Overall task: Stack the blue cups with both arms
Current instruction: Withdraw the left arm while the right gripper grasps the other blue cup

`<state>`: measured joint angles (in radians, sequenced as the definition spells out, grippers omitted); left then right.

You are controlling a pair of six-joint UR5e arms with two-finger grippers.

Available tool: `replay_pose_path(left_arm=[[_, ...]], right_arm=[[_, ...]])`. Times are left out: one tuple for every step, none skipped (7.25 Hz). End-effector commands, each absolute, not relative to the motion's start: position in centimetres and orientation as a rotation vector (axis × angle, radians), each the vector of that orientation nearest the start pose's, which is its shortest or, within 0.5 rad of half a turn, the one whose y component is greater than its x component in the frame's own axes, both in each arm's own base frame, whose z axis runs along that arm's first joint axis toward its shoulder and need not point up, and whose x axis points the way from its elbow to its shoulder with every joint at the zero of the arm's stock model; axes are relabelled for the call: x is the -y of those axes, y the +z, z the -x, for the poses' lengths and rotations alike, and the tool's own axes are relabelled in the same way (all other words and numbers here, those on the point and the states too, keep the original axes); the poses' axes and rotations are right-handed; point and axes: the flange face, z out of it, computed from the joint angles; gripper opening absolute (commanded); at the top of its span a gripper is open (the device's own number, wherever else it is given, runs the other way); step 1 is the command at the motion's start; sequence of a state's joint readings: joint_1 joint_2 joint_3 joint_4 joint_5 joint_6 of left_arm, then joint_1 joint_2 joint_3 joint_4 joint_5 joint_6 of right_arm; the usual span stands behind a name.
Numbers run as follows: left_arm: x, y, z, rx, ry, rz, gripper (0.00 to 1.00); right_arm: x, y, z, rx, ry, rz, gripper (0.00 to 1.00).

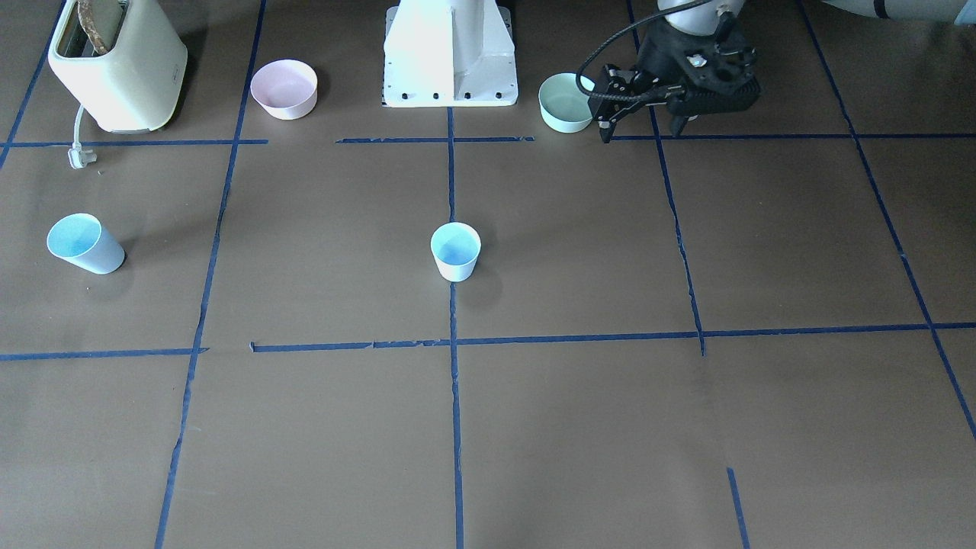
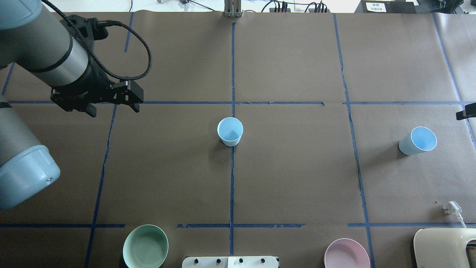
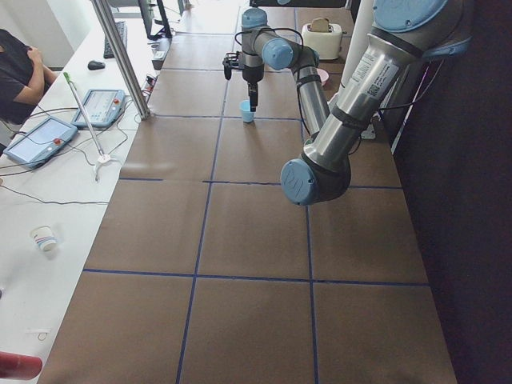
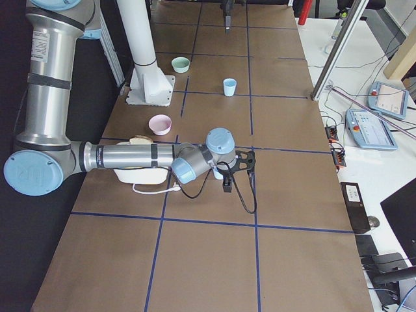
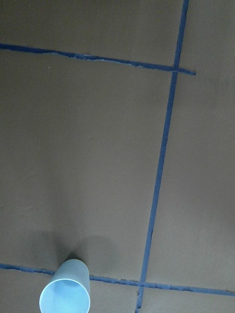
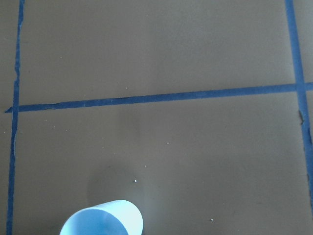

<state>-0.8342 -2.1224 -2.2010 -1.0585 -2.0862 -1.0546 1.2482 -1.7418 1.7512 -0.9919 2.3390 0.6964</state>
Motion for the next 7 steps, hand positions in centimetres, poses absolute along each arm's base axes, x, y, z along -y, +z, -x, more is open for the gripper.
replay_pose_path(left_arm=[[42.9, 17.5, -24.3, -0.807, -0.136, -0.050, 1.00], [43.0, 17.5, -24.0, -0.807, -0.142, -0.052, 1.00], [43.2, 17.6, -23.5, -0.806, -0.154, -0.056, 1.00], [43.0, 17.5, -23.2, -0.810, -0.153, -0.059, 1.00], [43.0, 17.4, -22.7, -0.810, -0.161, -0.062, 1.00], [43.2, 17.4, -22.2, -0.810, -0.169, -0.069, 1.00], [42.8, 18.3, -20.7, -0.805, -0.172, -0.078, 1.00]], right_arm=[[42.7, 58.4, 11.8, 0.909, 0.096, -0.096, 1.00], [42.4, 58.8, 12.9, 0.900, 0.090, -0.078, 1.00], [42.2, 59.1, 14.1, 0.874, 0.075, -0.083, 1.00], [42.0, 59.4, 14.7, 0.867, 0.065, -0.074, 1.00], [42.0, 60.0, 15.1, 0.862, 0.061, -0.063, 1.00], [42.0, 60.7, 15.7, 0.855, 0.056, -0.047, 1.00], [42.0, 61.0, 16.5, 0.854, 0.043, -0.036, 1.00]])
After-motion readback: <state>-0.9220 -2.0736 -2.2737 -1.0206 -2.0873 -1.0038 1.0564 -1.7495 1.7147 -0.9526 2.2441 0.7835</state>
